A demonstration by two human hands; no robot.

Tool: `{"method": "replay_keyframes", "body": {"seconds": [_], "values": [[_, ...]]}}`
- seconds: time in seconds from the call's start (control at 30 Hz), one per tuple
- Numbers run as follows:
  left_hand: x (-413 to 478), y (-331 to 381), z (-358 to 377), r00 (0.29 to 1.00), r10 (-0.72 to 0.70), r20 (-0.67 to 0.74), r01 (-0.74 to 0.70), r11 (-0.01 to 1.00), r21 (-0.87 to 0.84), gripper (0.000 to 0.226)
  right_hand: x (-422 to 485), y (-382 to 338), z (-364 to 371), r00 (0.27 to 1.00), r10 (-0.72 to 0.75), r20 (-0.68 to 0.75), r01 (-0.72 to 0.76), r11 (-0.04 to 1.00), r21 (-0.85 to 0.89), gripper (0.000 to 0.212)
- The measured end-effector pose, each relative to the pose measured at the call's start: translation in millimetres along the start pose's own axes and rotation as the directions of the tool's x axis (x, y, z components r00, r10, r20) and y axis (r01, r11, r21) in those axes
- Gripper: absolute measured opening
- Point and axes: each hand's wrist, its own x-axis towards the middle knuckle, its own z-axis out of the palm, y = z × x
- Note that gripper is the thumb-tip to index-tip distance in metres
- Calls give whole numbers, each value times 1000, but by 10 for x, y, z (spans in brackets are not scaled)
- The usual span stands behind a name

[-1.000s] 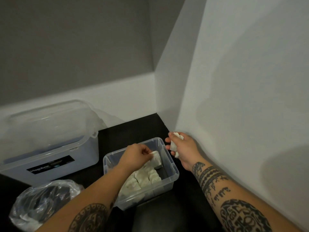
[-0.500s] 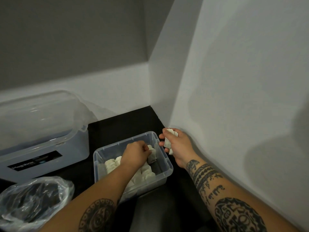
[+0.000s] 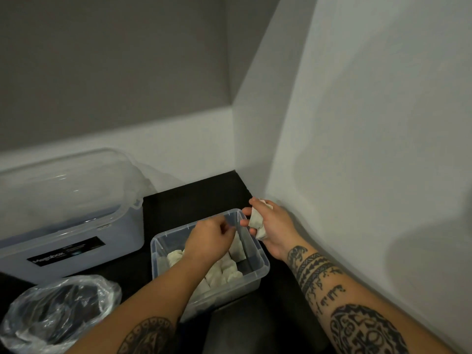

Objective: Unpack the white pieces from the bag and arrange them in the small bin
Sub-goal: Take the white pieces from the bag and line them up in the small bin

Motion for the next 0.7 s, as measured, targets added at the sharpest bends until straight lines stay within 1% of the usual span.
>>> {"method": "replay_keyframes", "body": {"seconds": [0.07,0.1,0.13,0.2,0.23,0.27,0.33,0.4,0.47,0.6,0.7], "values": [[-6,123,-161,997,-2,-73,-11,983,-183,10,-21,-44,38,997,64,43,-66,997,38,36],[1,182,-251,996,-10,-93,-18,957,-290,9,-32,-56,57,994,90,66,-92,995,37,41],[15,228,-334,996,-15,-90,-21,922,-386,8,-48,-66,78,990,109,92,-113,993,31,46],[28,298,-473,1000,10,-2,-10,853,-522,6,-84,-69,110,983,129,132,-131,991,2,53],[28,315,-517,997,39,63,2,838,-545,5,-107,-73,122,981,130,145,-128,992,-21,56],[24,330,-543,991,64,115,7,846,-533,6,-127,-75,131,978,129,162,-123,991,-50,57],[18,336,-557,985,69,160,15,881,-474,12,-152,-70,153,969,130,210,-110,989,-101,60],[14,342,-559,990,33,141,36,887,-461,10,-155,-56,167,962,136,238,-109,986,-124,60],[4,328,-552,994,14,112,45,864,-502,8,-150,-34,160,960,136,247,-108,987,-121,59],[-16,321,-575,997,12,70,31,812,-583,11,-171,-12,115,954,116,278,-84,989,-124,47],[32,300,-593,1000,-10,5,11,818,-575,3,-183,-11,71,960,97,263,-68,991,-116,39]]}}
